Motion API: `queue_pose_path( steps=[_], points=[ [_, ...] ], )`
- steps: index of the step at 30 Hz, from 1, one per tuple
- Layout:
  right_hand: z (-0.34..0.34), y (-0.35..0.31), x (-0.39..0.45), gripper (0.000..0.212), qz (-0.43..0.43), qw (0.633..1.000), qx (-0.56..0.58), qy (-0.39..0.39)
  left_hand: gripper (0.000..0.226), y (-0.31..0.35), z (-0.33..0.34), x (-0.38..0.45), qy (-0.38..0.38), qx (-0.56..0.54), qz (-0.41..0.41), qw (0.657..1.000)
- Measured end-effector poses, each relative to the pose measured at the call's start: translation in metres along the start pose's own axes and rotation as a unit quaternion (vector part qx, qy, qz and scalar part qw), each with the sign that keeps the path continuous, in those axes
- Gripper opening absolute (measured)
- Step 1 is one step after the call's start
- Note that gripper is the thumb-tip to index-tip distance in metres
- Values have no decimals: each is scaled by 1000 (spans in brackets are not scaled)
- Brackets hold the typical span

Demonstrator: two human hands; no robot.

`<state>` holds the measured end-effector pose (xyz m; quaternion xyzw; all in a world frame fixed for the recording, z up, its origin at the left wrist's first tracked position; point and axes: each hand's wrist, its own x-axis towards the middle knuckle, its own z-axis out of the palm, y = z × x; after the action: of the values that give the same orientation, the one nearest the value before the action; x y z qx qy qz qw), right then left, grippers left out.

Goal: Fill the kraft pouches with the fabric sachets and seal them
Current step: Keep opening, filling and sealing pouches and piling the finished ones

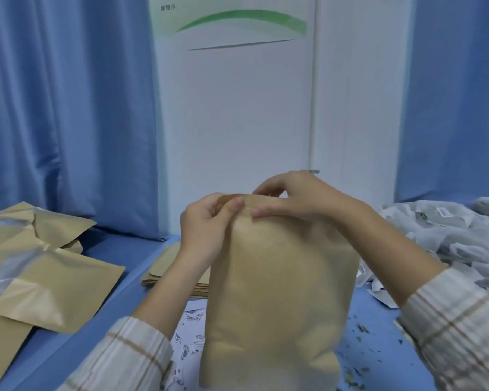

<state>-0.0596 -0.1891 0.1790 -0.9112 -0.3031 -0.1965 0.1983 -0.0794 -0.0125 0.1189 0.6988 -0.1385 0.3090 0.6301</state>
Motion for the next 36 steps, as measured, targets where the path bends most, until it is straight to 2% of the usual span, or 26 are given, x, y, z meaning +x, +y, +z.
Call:
queue_pose_path(
  steps=[1, 3, 6, 11, 16, 19, 23, 26, 29, 36],
  points=[
    [1, -4, 3, 26, -4, 1000, -1, -11, 9, 2, 1, 0, 0, -3, 0, 1000],
    [3, -7, 7, 42, -6, 1000, 1, -5, 19, 4, 2, 1, -5, -5, -24, 1000],
    [7, -9, 9, 49, -15, 999, -7, 30, 37, 3, -2, -1, -32, -18, -75, 997],
    [16, -11, 13, 29, -19, 999, -11, 43, 5, -4, -3, 0, 5, -42, -79, 996],
    [22, -11, 17, 18, -24, 999, -17, 22, 11, -10, 0, 3, 54, -25, -73, 996],
    [21, -9, 21, 22, -25, 999, -26, 20, 16, -9, 0, 2, 39, -48, -82, 995],
    [21, -11, 24, 20, -35, 999, -22, 34, 35, -10, -1, 2, 32, -43, -72, 996],
    [20, -2, 18, 33, -30, 999, -4, 36, 31, -15, -7, 4, 63, -41, -60, 995],
    [21, 4, 13, 49, -36, 998, 4, 49, 31, -15, -10, 4, 55, -50, -59, 996],
    [14, 11, 11, 46, -21, 1000, -7, 4, 22, -20, -14, 5, 56, -55, -55, 995]
  ],
)
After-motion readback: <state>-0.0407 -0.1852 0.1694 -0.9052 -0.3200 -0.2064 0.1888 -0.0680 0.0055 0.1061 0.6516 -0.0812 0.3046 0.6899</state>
